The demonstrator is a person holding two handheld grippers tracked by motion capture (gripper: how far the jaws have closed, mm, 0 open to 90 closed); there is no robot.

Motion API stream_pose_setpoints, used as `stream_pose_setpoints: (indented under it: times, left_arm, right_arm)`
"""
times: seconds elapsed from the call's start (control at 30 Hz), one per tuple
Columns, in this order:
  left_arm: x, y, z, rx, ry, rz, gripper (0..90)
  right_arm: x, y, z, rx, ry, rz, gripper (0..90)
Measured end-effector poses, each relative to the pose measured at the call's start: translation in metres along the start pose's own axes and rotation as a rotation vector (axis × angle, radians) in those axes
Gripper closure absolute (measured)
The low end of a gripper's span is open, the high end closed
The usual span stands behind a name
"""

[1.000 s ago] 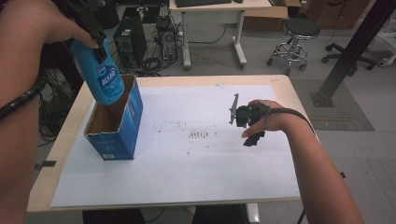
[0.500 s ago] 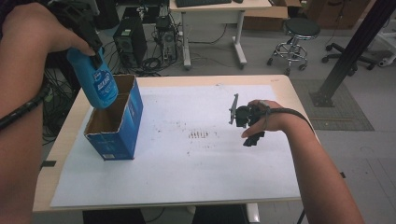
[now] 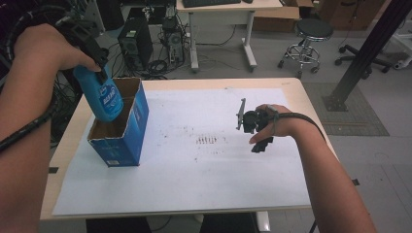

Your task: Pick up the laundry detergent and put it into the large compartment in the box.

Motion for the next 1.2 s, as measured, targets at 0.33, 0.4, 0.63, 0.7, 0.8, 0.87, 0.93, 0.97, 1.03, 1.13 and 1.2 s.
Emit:
stream_pose_setpoints:
  times: [0.33,0.4,0.63,0.7,0.8,0.87,0.93,0.97,1.03,1.13,1.2]
  left_arm:
    - [0.004,-0.020,0.001,0.005,-0.004,-0.018,37.8]
    - [0.005,-0.023,0.002,0.003,-0.001,-0.021,37.8]
    - [0.006,-0.033,0.001,-0.008,0.007,-0.023,37.8]
    - [0.006,-0.035,0.001,-0.011,0.012,-0.022,37.8]
    - [0.006,-0.040,0.001,-0.017,0.019,-0.020,37.8]
    - [0.007,-0.045,0.001,-0.021,0.026,-0.019,37.8]
    - [0.007,-0.047,0.001,-0.021,0.026,-0.018,37.8]
    - [0.008,-0.048,0.001,-0.022,0.028,-0.020,37.8]
    - [0.008,-0.053,0.002,-0.027,0.036,-0.019,37.8]
    - [0.009,-0.058,0.002,-0.027,0.036,-0.024,37.8]
    - [0.010,-0.061,0.002,-0.028,0.039,-0.027,37.8]
  right_arm:
    - [0.001,-0.001,0.000,0.001,0.002,-0.001,10.1]
    - [0.001,0.000,0.000,0.000,0.003,-0.001,10.1]
    - [0.002,-0.001,-0.001,0.001,0.002,-0.001,10.1]
    - [0.002,-0.001,-0.001,0.001,0.003,0.000,10.1]
    - [0.003,-0.001,0.000,0.000,0.004,0.000,10.1]
    - [0.004,-0.002,-0.001,0.000,0.006,0.001,10.1]
    - [0.005,-0.002,-0.001,0.002,0.008,0.003,10.1]
    - [0.005,-0.002,-0.001,0.002,0.010,0.003,10.1]
    - [0.006,-0.002,-0.001,0.002,0.010,0.004,10.2]
    - [0.006,-0.002,-0.001,0.001,0.013,0.006,10.2]
    - [0.006,-0.002,-0.001,0.001,0.012,0.005,10.2]
Point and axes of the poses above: each handheld gripper's, and its own axes: y roughly backward along the jaws, x roughly out of its top, z roughly to its right, the point moved 10 cm from there along -y, roughly forward along the jaws, and after that the axes turned 10 degrees about -z, right-handed, at the moved point
